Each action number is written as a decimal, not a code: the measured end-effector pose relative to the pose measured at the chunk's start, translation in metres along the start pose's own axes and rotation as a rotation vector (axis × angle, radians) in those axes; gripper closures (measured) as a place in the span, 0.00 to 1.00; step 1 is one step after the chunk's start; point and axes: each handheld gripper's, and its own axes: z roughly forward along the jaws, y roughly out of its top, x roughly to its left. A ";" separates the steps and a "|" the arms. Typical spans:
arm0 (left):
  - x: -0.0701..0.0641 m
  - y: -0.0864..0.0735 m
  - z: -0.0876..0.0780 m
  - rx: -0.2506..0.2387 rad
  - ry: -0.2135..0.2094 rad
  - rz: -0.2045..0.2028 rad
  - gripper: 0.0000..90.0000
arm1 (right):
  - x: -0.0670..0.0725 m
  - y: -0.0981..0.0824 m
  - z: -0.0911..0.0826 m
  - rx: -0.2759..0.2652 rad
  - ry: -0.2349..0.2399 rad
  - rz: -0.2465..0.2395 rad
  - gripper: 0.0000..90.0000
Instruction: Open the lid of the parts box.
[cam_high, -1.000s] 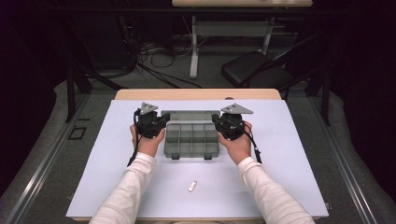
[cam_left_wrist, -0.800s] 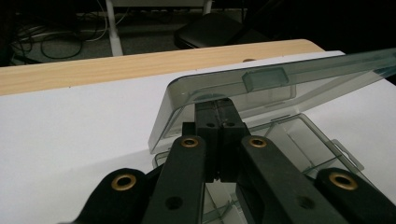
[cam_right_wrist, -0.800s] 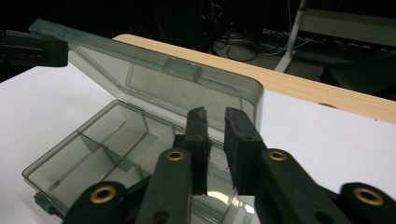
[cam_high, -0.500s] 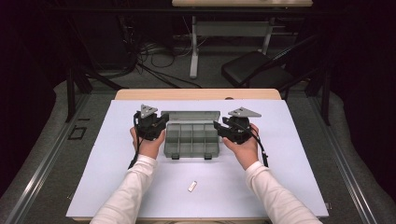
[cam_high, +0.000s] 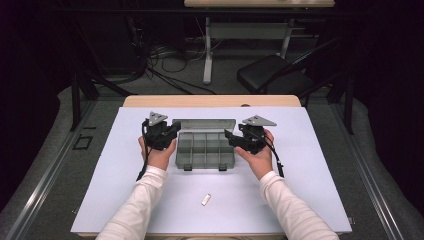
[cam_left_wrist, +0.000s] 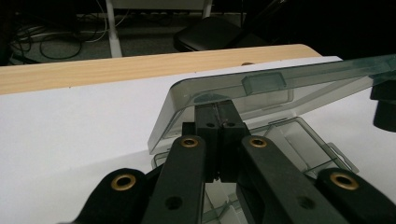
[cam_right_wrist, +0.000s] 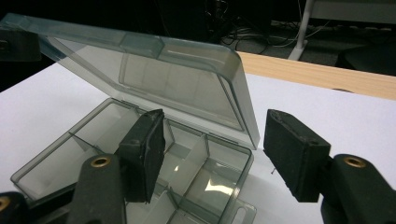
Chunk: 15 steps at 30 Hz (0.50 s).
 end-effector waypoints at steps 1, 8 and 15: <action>0.000 0.000 0.000 -0.001 -0.002 0.000 1.00 | 0.000 -0.001 0.002 -0.001 0.006 0.001 0.41; 0.001 0.000 0.000 0.000 -0.005 0.000 1.00 | -0.003 -0.006 0.014 0.002 -0.028 0.007 0.41; 0.001 0.000 0.000 0.001 -0.006 -0.001 1.00 | -0.009 -0.011 0.025 -0.006 -0.082 -0.006 0.49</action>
